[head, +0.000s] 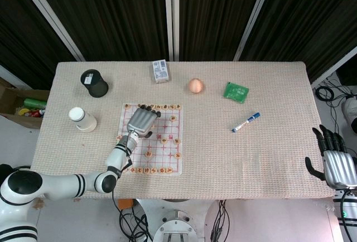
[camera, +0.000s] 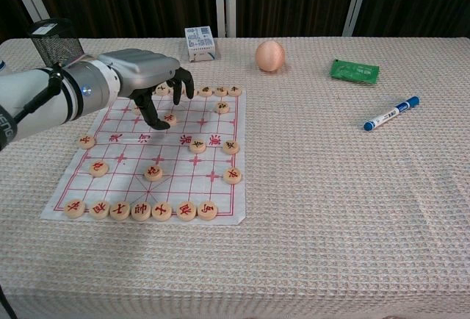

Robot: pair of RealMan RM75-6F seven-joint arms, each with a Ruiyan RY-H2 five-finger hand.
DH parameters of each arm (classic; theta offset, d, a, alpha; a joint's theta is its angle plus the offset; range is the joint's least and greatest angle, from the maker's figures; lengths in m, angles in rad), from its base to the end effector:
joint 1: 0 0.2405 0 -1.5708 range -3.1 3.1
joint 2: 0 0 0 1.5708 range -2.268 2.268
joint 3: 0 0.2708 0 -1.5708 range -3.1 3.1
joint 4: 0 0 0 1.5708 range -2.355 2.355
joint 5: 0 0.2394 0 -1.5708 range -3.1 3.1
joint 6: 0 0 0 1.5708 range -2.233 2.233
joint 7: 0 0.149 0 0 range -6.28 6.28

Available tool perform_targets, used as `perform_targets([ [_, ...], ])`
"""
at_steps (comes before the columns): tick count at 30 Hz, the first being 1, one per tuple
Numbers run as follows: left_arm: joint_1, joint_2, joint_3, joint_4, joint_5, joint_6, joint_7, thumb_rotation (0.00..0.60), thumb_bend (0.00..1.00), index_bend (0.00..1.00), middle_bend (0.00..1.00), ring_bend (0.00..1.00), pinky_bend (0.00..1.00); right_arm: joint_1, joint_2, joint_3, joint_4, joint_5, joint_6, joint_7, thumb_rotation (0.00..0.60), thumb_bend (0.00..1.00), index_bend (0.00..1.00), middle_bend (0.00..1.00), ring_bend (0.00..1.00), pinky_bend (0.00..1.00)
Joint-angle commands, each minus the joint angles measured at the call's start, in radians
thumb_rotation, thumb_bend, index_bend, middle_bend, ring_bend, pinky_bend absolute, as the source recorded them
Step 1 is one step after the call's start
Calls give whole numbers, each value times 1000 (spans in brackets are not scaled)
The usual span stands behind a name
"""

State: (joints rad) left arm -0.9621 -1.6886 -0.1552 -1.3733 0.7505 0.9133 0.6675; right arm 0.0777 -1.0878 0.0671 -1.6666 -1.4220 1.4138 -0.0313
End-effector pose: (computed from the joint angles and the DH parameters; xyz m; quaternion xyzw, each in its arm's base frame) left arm -0.1149 0.3869 -0.0979 -0.7880 -0.3409 -0.2735 0.4336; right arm -0.3407 -0.1899 0.1404 0.5817 -0.4210 0.3575 0.5972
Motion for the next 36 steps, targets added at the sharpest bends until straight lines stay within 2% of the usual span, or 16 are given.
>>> perform_targets([
  [1,1,1,2,-1,-4,2,1,600,259,293,356,218,220,0,0,0,1,0,1,0,600,388,0,0,0,0],
  [15,7,-17,2,22,0,2,-21,600,261,300,384,219,221,-7,6,-1,-2,8,4,10,600,388,0,0,0,0],
  [22,29,-23,-23,28,27,10,-105,600,278,302,405,239,221,-6,8,-1,-3,9,-1,12,600,388,0,0,0,0],
  [36,47,-9,8,69,112,-7,-136,600,298,329,426,249,221,-6,9,0,-7,16,-6,6,600,388,0,0,0,0],
])
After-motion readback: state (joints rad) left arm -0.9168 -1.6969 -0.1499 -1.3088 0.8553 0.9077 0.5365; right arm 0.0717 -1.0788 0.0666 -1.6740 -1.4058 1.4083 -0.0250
